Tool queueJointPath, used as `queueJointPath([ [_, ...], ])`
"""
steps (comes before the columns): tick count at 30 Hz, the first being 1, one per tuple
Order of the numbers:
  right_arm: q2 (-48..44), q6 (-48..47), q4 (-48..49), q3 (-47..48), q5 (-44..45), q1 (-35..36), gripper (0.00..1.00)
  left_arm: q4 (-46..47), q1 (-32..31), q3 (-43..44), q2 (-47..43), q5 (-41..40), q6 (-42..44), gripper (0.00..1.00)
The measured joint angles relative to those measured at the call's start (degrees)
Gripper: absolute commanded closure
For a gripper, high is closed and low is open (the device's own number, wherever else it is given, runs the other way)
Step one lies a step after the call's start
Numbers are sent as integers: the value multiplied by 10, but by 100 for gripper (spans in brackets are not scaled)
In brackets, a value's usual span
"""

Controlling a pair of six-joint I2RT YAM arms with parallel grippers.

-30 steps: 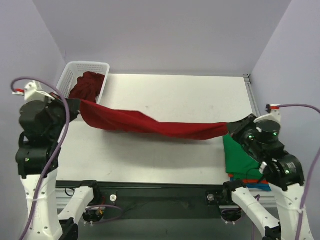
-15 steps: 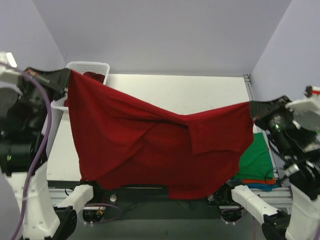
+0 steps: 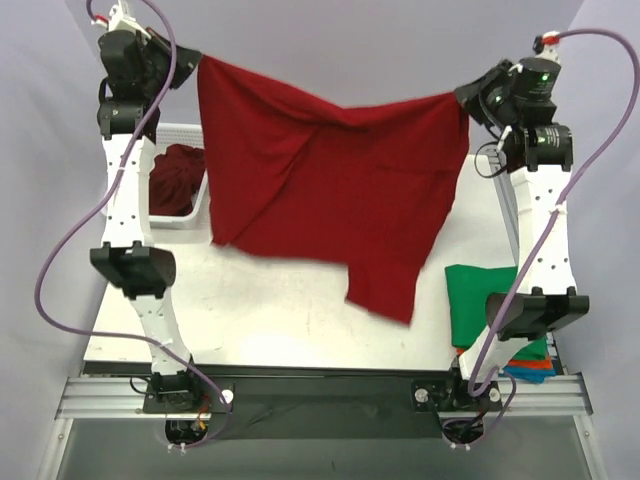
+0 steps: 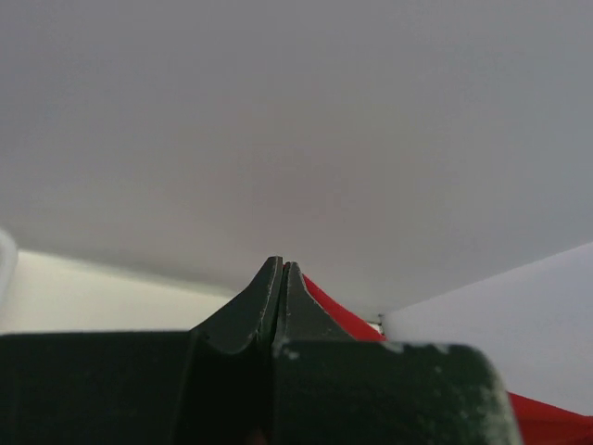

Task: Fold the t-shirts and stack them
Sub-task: Flatten out the tshirt

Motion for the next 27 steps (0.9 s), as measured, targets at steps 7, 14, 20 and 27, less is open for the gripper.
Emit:
queueJointPath([
  [7,-16,13,60,26,-36,-27,100,28,31,66,26,47,-18,100],
  [14,-157,24,94,-254,-45,-38,100,75,50,-225,-141,54,-11,100],
  [20,-176,26,87,-460,-54,-63,100,75,37,-430,-200,48,6,100],
  [27,-102,11,80,-560,-56,-72,87,31,-22,-648,-199,-29,25,98],
])
